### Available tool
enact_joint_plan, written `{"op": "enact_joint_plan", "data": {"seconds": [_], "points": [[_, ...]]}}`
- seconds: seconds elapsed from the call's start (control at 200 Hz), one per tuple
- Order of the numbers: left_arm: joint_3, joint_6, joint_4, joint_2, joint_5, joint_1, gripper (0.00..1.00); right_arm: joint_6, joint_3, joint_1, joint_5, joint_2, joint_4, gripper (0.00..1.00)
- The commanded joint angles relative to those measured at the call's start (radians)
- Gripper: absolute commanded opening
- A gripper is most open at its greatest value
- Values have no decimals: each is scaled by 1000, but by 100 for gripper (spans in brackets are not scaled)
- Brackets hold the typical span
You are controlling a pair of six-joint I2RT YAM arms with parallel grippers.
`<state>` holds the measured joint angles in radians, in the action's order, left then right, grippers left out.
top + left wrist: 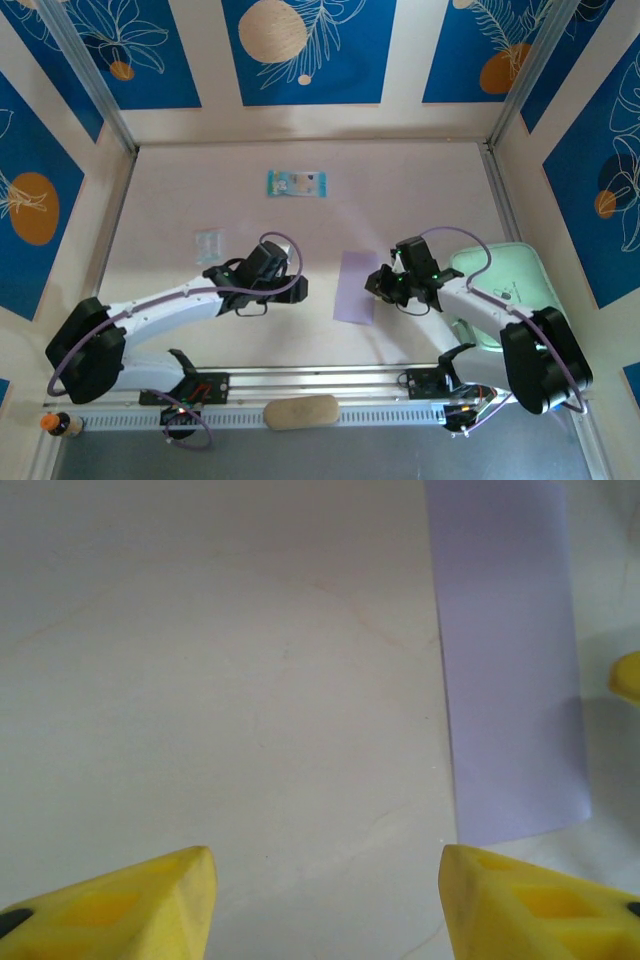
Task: Fold a paper plane with a square sheet of paper (pick it up from the middle)
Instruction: Third fold the triangle at the center of the table.
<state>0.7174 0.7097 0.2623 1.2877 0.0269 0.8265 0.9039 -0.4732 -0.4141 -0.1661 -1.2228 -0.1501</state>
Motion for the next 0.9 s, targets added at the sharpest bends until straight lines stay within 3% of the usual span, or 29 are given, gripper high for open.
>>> {"op": "enact_joint_plan", "data": {"seconds": [0.0, 0.27, 0.61, 0.895], "points": [[4, 41, -51, 6, 60, -8, 60, -28, -17, 1, -67, -53, 8, 13], [-2, 53, -47, 8, 68, -10, 60, -53, -31, -19, -121, -198, 38, 11], [-2, 76, -98, 96, 177, -32, 61, -147, -160, -151, -177, -400, 38, 12], [-34, 118, -157, 159, 261, -67, 56, -66, -160, -158, -162, -334, 109, 13]]}}
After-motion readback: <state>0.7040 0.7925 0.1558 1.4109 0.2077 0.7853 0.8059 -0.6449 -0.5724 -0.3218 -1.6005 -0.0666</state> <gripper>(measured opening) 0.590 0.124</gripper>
